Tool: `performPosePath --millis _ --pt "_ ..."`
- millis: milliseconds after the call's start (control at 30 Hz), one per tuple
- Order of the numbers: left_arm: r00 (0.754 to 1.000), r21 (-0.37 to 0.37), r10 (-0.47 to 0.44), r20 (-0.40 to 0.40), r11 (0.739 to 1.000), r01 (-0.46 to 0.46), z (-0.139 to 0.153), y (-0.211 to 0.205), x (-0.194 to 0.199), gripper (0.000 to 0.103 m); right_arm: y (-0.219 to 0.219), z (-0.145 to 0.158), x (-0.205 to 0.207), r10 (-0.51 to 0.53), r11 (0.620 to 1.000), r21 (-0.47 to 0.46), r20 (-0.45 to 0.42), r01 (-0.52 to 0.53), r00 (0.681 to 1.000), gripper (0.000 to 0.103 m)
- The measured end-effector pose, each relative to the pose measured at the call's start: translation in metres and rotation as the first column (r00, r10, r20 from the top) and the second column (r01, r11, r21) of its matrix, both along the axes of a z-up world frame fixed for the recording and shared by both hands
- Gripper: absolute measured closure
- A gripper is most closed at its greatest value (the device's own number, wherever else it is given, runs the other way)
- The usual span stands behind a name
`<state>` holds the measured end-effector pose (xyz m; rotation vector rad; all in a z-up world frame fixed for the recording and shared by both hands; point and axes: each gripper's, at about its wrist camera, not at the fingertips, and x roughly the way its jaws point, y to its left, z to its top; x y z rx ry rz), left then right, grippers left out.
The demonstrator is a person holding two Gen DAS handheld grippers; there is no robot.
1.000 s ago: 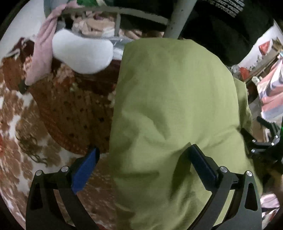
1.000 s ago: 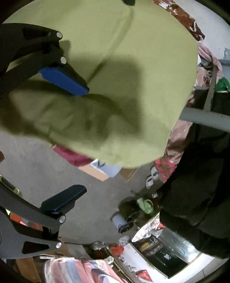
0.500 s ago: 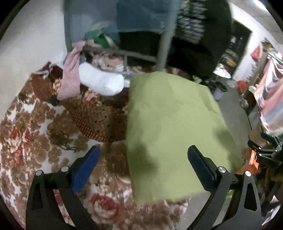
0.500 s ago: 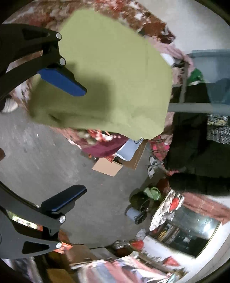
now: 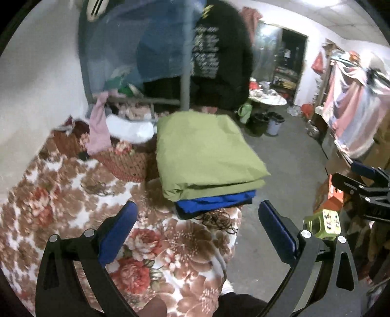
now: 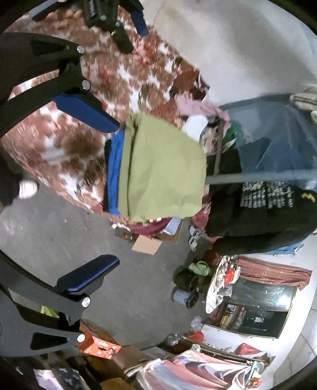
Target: Fold large clothes
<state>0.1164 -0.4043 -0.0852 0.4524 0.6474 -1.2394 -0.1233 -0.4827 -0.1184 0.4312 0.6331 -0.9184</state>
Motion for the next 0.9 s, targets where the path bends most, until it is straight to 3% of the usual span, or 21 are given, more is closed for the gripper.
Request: performPosePath --millis 200,300,900 --pt "0.999 -0.032 0.022 0.032 0.999 -0.021 0.043 0.049 -0.040 0.005 0.056 0.036 -0.029 0.046 0.999 -0.021 0.030 -0.045 0.999 0.005" --pt "0.999 -0.042 0.046 0.027 0.998 -0.045 0.049 0.057 -0.049 0.005 0.067 0.042 -0.037 0.089 0.996 -0.027 0.004 -0.088 0.996 0.005" --pt "0.991 -0.036 0.132 0.024 0.991 -0.131 0.047 0.041 -0.069 0.005 0.037 0.041 -0.049 0.152 0.988 -0.018 0.012 -0.151 0.988 0.005"
